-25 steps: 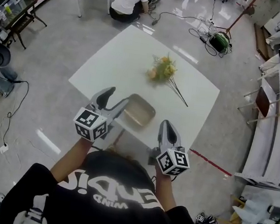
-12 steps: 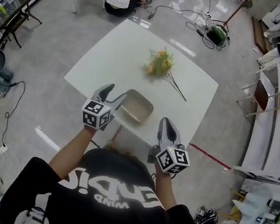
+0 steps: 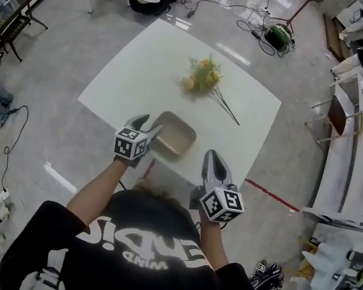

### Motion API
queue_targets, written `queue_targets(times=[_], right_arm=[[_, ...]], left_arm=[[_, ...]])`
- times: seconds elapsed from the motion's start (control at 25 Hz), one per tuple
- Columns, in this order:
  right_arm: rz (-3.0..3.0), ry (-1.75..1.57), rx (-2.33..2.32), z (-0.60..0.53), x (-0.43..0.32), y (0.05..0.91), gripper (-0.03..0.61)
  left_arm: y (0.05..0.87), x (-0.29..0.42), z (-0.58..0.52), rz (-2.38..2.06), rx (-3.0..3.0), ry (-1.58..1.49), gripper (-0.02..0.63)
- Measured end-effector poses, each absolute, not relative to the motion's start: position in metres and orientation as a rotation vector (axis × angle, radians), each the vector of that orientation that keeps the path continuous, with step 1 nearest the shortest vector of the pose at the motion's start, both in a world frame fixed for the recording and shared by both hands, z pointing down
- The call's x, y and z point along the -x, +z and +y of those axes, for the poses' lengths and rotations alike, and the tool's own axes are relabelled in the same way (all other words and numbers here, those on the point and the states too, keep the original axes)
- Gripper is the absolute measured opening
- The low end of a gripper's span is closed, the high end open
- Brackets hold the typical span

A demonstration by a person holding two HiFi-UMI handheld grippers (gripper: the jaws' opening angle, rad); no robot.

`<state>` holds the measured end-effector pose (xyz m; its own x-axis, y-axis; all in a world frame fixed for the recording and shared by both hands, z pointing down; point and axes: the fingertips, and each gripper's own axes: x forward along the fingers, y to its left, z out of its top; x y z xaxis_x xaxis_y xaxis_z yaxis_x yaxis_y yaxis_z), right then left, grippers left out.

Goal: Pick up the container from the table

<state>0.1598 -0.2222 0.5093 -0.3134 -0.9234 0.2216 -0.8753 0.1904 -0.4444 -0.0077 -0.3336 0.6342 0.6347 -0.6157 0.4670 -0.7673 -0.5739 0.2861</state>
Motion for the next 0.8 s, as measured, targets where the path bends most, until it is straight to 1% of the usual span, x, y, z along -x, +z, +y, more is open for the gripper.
queue_targets(times=[0.28,0.52,0.64,0.8], right_arm=[[2.336,-0.762,1.796,-0.224,-0.163,0.513,0.002],[2.324,-0.777,1.811,-0.224,-0.165,0.516,0.002],[2.324,-0.787,1.818,-0.226,-0.163,0.517,0.002],[2.324,-0.78,1.812,-0.227,-0.164,0.52,0.002]], left_arm=[[0.658,0.003,-0.332,-1.028,-2.349,0.498,0.24],[0.663,0.0,-0.331,-1.008,-2.328,0.482,0.205],[0.663,0.0,-0.333,-1.006,-2.323,0.463,0.175],[0.662,0.002,-0.334,-1.02,-2.311,0.437,0.164]])
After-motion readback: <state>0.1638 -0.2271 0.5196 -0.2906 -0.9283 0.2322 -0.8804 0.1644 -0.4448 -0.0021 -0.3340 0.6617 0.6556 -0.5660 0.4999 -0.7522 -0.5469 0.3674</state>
